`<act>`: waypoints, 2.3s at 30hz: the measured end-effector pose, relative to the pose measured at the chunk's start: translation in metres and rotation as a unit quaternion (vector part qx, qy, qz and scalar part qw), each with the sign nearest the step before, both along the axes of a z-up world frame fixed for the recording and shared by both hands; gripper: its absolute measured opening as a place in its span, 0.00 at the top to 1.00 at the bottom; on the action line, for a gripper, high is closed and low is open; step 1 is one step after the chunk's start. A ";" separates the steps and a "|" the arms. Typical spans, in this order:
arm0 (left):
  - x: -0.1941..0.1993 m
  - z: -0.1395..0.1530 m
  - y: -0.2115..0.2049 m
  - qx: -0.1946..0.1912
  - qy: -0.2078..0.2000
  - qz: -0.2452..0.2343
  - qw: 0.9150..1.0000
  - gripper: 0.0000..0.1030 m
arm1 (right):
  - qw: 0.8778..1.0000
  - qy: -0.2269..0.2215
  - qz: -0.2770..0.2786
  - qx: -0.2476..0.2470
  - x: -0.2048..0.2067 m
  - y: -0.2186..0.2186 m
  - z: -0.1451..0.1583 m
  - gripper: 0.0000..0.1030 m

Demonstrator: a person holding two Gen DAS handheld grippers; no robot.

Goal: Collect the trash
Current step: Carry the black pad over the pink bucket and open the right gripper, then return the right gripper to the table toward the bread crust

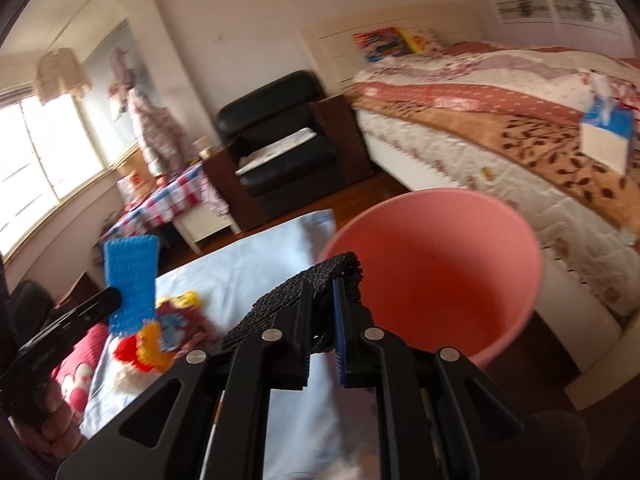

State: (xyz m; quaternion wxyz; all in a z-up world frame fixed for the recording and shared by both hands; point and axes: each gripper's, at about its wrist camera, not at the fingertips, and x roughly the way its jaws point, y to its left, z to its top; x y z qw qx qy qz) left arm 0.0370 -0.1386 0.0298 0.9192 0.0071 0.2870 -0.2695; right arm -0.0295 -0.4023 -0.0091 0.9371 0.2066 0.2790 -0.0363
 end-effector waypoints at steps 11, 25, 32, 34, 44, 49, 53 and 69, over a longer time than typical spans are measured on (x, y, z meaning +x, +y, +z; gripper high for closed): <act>0.010 -0.009 -0.088 0.007 0.015 -0.071 0.997 0.95 | 0.996 0.027 -0.073 -0.035 0.000 -0.045 -0.013 0.90; 0.040 -0.042 -0.165 0.022 0.066 -0.101 0.992 0.95 | 0.993 0.056 -0.089 -0.045 0.010 -0.063 -0.033 0.90; 0.048 -0.054 -0.171 0.021 0.083 -0.102 0.991 0.93 | 0.993 0.065 -0.091 -0.044 0.015 -0.066 -0.040 0.90; 0.049 -0.054 -0.167 0.016 0.086 -0.099 0.991 0.83 | 0.993 0.067 -0.092 -0.044 0.017 -0.066 -0.041 0.90; 0.047 -0.047 -0.152 0.008 0.075 -0.087 0.993 0.61 | 0.992 0.069 -0.095 -0.044 0.019 -0.067 -0.043 0.90; 0.042 -0.042 -0.144 0.007 0.070 -0.085 0.994 0.56 | 0.992 0.070 -0.097 -0.048 0.021 -0.068 -0.043 0.89; 0.039 -0.041 -0.134 0.005 0.071 -0.081 0.994 0.54 | 0.991 0.077 -0.100 -0.040 0.021 -0.068 -0.044 0.81; 0.027 -0.031 -0.091 -0.013 0.067 -0.055 0.996 0.50 | 0.992 0.069 -0.097 -0.046 0.013 -0.051 -0.032 0.59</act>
